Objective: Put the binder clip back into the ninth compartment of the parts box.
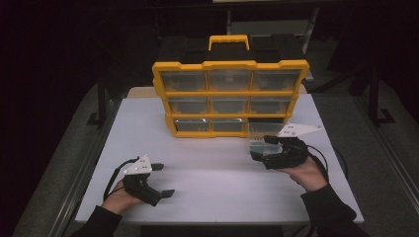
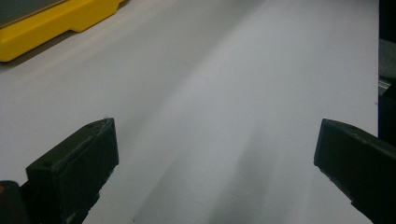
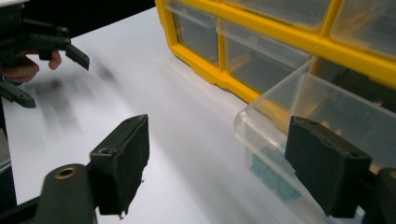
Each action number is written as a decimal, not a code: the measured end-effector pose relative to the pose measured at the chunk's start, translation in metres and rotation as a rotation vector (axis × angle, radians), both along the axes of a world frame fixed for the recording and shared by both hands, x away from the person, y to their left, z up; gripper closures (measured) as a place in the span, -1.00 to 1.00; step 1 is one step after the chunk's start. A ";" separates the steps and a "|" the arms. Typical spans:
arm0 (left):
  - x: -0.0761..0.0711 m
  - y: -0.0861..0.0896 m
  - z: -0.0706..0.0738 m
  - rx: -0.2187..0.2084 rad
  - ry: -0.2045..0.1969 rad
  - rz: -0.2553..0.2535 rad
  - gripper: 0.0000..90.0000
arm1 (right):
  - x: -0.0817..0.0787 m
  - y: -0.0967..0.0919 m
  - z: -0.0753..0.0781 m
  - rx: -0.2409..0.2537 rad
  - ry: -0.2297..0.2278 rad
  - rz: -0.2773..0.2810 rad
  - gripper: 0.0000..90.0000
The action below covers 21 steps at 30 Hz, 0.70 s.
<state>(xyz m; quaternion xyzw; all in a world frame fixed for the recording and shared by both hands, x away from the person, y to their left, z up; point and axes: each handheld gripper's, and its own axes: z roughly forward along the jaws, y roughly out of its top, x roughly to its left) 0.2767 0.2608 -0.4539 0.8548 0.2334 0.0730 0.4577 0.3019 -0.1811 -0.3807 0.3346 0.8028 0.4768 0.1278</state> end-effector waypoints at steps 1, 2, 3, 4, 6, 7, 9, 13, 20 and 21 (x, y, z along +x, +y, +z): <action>0.000 0.000 0.000 -0.001 0.000 0.000 -1.00 | -0.001 0.000 -0.002 -0.003 0.000 0.001 -0.61; 0.000 0.000 0.000 -0.001 0.001 0.000 -1.00 | -0.003 0.000 -0.004 -0.007 0.000 -0.001 -0.63; 0.000 0.000 0.000 0.002 -0.001 -0.002 -1.00 | -0.005 -0.001 -0.007 -0.012 0.000 -0.001 -0.65; 0.000 0.001 0.000 0.005 -0.001 -0.004 -1.00 | -0.007 -0.001 -0.009 -0.013 -0.001 -0.003 -0.68; 0.000 0.001 0.000 0.005 -0.002 -0.004 -1.00 | -0.010 -0.001 -0.014 -0.021 -0.004 -0.006 -0.72; 0.000 0.000 0.000 0.005 -0.002 -0.004 -1.00 | -0.011 -0.001 -0.017 -0.024 -0.007 -0.011 -0.73; 0.000 0.000 0.000 0.003 -0.002 -0.003 -1.00 | -0.013 -0.002 -0.024 -0.026 -0.004 -0.011 -0.80; 0.000 0.001 0.000 -0.001 -0.003 -0.003 -1.00 | -0.017 -0.004 -0.039 -0.031 0.010 -0.013 -0.95; 0.000 0.000 0.000 -0.003 -0.005 -0.001 -1.00 | -0.026 -0.008 -0.059 -0.042 0.021 -0.009 -1.00; 0.000 0.000 0.000 -0.003 -0.006 0.000 -1.00 | -0.026 -0.008 -0.061 -0.044 0.022 -0.010 -1.00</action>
